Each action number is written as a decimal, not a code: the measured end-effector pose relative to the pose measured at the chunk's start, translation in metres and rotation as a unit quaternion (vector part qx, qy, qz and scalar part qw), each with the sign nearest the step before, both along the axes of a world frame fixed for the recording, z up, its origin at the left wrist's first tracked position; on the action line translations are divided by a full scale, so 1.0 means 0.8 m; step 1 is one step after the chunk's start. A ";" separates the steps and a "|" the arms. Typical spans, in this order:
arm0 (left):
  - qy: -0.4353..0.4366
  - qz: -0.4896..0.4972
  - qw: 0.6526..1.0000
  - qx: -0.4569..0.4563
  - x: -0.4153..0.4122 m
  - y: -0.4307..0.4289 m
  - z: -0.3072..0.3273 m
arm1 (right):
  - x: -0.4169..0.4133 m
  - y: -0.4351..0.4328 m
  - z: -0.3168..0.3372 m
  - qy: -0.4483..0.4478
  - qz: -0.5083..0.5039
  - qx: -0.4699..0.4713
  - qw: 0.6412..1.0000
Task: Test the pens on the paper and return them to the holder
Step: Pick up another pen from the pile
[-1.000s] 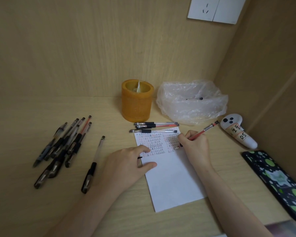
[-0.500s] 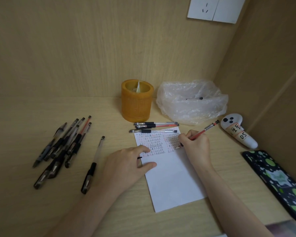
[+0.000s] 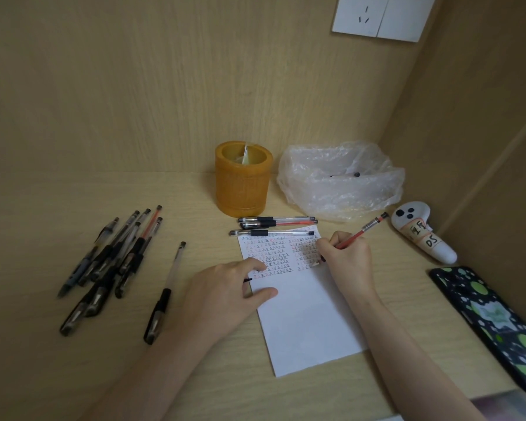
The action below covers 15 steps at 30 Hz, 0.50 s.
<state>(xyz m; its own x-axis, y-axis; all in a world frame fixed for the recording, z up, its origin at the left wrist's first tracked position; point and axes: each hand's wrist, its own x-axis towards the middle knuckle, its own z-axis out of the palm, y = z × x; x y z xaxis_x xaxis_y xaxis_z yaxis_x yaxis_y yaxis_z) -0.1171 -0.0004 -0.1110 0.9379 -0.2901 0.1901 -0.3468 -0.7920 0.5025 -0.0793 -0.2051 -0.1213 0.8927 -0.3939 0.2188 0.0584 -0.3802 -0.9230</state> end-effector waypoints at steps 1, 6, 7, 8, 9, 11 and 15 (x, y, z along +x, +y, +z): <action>0.000 0.000 1.000 0.000 0.000 0.000 0.000 | 0.000 0.000 0.000 0.000 -0.001 0.001 1.000; 0.001 -0.001 1.000 -0.001 0.000 0.000 -0.001 | 0.000 -0.002 0.001 0.000 -0.004 0.013 1.000; 0.000 -0.001 1.000 -0.001 0.000 0.000 -0.001 | 0.000 -0.001 0.000 -0.001 -0.004 0.010 1.000; -0.001 0.000 1.000 -0.001 0.000 0.000 -0.001 | 0.000 -0.001 0.000 -0.001 -0.003 0.006 1.000; -0.003 0.000 1.000 -0.002 0.000 0.000 -0.001 | 0.001 -0.001 -0.001 -0.002 -0.004 0.003 1.000; -0.006 0.000 1.000 -0.002 0.000 0.000 -0.001 | 0.001 0.000 -0.001 -0.004 -0.006 0.001 1.000; -0.004 -0.001 1.000 -0.005 0.000 0.000 -0.001 | 0.000 0.001 0.000 -0.009 -0.005 -0.002 1.000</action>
<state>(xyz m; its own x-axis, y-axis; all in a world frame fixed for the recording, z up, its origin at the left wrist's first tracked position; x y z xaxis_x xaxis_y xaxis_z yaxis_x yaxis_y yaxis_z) -0.1172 -0.0005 -0.1117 0.9359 -0.2893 0.2011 -0.3521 -0.7860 0.5082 -0.0796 -0.2046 -0.1210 0.8845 -0.4018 0.2370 0.0715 -0.3852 -0.9201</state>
